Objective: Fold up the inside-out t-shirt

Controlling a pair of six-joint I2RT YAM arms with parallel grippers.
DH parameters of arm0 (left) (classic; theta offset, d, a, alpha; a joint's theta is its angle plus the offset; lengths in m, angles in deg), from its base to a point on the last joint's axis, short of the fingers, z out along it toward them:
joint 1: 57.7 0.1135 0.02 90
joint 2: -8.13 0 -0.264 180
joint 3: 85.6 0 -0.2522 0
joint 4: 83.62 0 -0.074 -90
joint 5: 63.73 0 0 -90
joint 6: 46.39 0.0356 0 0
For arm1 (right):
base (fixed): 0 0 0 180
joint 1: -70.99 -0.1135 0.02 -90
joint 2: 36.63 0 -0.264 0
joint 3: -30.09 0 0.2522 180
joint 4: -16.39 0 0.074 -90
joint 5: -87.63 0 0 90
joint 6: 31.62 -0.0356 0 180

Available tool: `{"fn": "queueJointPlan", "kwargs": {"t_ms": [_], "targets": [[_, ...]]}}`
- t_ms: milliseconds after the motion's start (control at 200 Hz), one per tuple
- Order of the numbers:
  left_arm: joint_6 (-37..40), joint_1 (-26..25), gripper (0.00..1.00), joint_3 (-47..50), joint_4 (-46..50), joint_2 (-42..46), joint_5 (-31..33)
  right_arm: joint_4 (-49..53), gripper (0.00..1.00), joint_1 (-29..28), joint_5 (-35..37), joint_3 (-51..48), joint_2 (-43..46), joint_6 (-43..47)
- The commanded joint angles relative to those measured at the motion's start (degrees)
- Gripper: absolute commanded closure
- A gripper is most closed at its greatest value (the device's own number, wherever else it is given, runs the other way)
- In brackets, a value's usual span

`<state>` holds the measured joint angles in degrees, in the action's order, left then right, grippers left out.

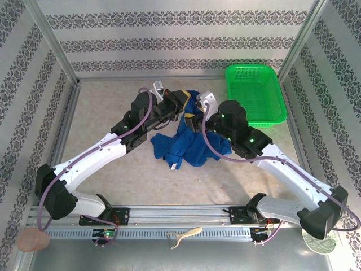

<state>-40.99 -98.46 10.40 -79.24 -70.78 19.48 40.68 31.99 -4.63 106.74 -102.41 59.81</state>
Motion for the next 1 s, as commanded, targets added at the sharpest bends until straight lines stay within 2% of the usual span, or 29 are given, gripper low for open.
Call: {"fn": "queueJointPlan", "kwargs": {"t_ms": [0, 60, 100, 125, 220, 360, 440, 520, 565, 639, 704, 839, 919, 994], "targets": [[-3.4, 0.4, 1.0, 0.5, 0.8, 1.4, 0.7, 0.3, 0.39, -0.8, 3.6, 2.7, -2.6, 5.3], [-3.5, 0.4, 1.0, 0.3, 1.0, 1.5, 0.6, 0.5, 0.41, -0.9, 3.7, 3.6, -4.5, 6.0], [-3.6, 0.4, 1.0, 0.2, 1.1, 1.5, 0.8, 1.1, 0.48, -0.8, 3.7, 4.0, -5.8, 6.5], [-3.7, 0.4, 1.0, 0.1, 1.2, 1.6, 0.8, 1.6, 0.56, -0.7, 3.6, 4.2, -6.4, 6.8], [-3.8, 0.6, 1.0, 0.1, 2.4, 1.9, 1.5, 3.3, 1.0, -0.1, 1.5, 3.7, -6.5, 6.6], [-2.9, 3.1, 1.0, -0.1, 3.0, 1.1, 1.2, 6.7, 1.0, 2.0, -10.2, 1.3, -2.6, 3.1], [-1.2, 5.1, 1.0, -1.3, 2.9, -0.5, -0.3, 7.4, 1.0, 4.5, -21.2, -0.5, 0.0, -0.7], [1.5, 7.2, 1.0, -3.8, 2.0, -3.8, -3.9, 6.0, 1.0, 7.6, -32.3, -2.2, 1.3, -5.7], [4.5, 8.6, 1.0, -6.2, 0.9, -6.8, -8.5, 3.9, 1.0, 9.3, -37.8, -3.2, 1.5, -9.0], [8.2, 10.7, 0.85, -9.7, -0.5, -11.3, -16.1, -1.2, 1.0, 11.6, -43.4, -5.3, 1.7, -14.3], [10.6, 12.0, 0.71, -10.1, -2.7, -13.2, -20.2, -6.5, 1.0, 14.1, -47.1, -6.9, 1.6, -19.2], [17.1, 13.8, 0.46, -3.4, -3.8, -9.3, -20.1, -15.7, 1.0, 19.0, -50.1, -9.9, 1.4, -27.3], [23.4, 13.8, 0.39, 1.2, -3.5, -5.5, -19.1, -19.7, 1.0, 20.7, -50.6, -11.1, 1.2, -30.9], [26.8, 13.5, 0.36, 6.1, -6.9, -2.9, -20.5, -22.7, 1.0, 21.7, -50.9, -12.0, 0.9, -33.6]]}}
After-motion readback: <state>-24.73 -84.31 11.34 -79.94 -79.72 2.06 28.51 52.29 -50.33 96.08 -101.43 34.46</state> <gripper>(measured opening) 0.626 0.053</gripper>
